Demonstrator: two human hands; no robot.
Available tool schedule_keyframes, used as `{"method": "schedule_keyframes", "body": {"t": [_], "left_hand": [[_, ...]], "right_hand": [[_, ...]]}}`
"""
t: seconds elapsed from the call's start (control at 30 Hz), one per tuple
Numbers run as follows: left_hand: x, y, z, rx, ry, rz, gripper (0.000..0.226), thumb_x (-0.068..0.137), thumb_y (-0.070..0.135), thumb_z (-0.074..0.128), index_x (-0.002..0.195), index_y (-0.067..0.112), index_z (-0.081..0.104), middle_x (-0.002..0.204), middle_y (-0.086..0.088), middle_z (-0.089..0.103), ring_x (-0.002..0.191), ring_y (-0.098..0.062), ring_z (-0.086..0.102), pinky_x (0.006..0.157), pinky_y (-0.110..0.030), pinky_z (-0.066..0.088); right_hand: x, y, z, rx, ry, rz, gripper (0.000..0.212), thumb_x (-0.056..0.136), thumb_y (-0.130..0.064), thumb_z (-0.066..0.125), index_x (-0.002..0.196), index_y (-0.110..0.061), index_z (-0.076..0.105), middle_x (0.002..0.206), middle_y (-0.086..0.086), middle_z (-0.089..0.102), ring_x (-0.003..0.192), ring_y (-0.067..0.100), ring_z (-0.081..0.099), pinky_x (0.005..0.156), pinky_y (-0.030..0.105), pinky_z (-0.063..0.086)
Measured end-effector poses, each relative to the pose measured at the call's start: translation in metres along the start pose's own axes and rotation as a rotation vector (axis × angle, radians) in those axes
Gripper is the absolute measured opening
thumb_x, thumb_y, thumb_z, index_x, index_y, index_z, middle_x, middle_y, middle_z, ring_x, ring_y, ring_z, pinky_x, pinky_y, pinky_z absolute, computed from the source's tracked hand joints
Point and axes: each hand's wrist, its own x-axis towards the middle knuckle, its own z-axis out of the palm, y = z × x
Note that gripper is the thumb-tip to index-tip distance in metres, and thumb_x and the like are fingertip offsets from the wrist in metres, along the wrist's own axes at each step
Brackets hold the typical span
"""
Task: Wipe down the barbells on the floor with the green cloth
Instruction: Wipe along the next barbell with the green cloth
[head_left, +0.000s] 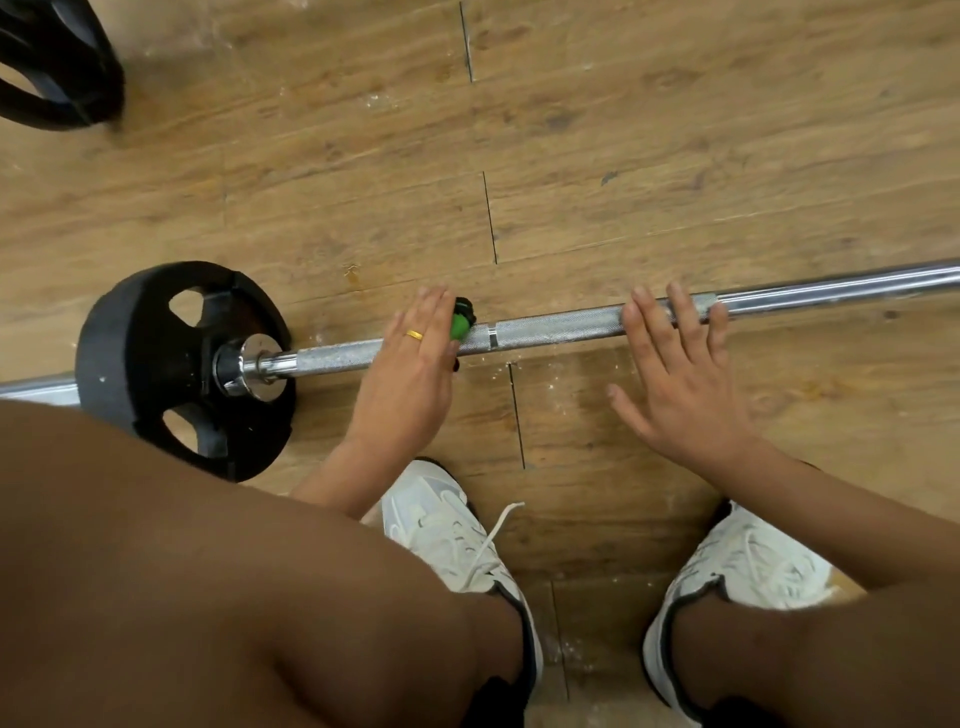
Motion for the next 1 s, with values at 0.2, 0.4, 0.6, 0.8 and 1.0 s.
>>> {"method": "schedule_keyframes", "body": {"t": [0.2, 0.4, 0.6, 0.8, 1.0], "left_hand": [[-0.016, 0.011, 0.001, -0.013, 0.005, -0.014, 0.048, 0.106, 0.011, 0.039, 0.152, -0.002, 0.035, 0.160, -0.018, 0.034, 0.153, -0.031, 0.024, 0.124, -0.044, 0.019], [-0.019, -0.007, -0.010, 0.064, -0.081, 0.061, 0.052, 0.104, 0.009, 0.037, 0.154, -0.001, 0.029, 0.162, -0.017, 0.030, 0.153, -0.029, 0.023, 0.125, -0.044, 0.019], [-0.027, -0.002, -0.012, 0.016, -0.038, -0.003, 0.051, 0.105, 0.009, 0.039, 0.154, -0.003, 0.031, 0.161, -0.019, 0.030, 0.153, -0.032, 0.022, 0.126, -0.044, 0.017], [0.008, 0.027, 0.001, 0.029, -0.052, 0.144, 0.051, 0.104, 0.008, 0.039, 0.153, -0.001, 0.032, 0.161, -0.018, 0.033, 0.152, -0.030, 0.025, 0.126, -0.041, 0.013], [-0.005, 0.035, 0.002, 0.041, -0.009, 0.120, 0.057, 0.097, -0.007, 0.053, 0.151, -0.006, 0.034, 0.159, -0.022, 0.034, 0.150, -0.038, 0.027, 0.123, -0.051, 0.022]], "right_hand": [[-0.010, -0.002, -0.002, 0.013, -0.003, -0.004, 0.086, 0.097, -0.048, 0.053, 0.159, -0.004, 0.012, 0.167, 0.016, 0.011, 0.153, 0.039, 0.004, 0.120, 0.063, 0.007], [-0.018, -0.004, 0.003, 0.003, 0.030, -0.011, 0.087, 0.096, -0.048, 0.054, 0.159, -0.004, 0.013, 0.167, 0.016, 0.011, 0.153, 0.039, 0.005, 0.120, 0.061, 0.002], [-0.018, -0.004, 0.006, -0.001, 0.057, -0.009, 0.086, 0.097, -0.048, 0.053, 0.158, -0.003, 0.015, 0.166, 0.017, 0.013, 0.153, 0.039, 0.004, 0.121, 0.059, -0.001], [-0.013, -0.003, 0.003, -0.001, 0.041, -0.008, 0.086, 0.096, -0.047, 0.052, 0.159, -0.004, 0.011, 0.167, 0.014, 0.008, 0.154, 0.037, 0.003, 0.121, 0.058, -0.001], [-0.003, 0.001, -0.001, 0.015, 0.009, -0.003, 0.088, 0.094, -0.049, 0.049, 0.160, -0.007, 0.009, 0.168, 0.011, 0.007, 0.154, 0.034, 0.004, 0.122, 0.059, 0.004]]}}
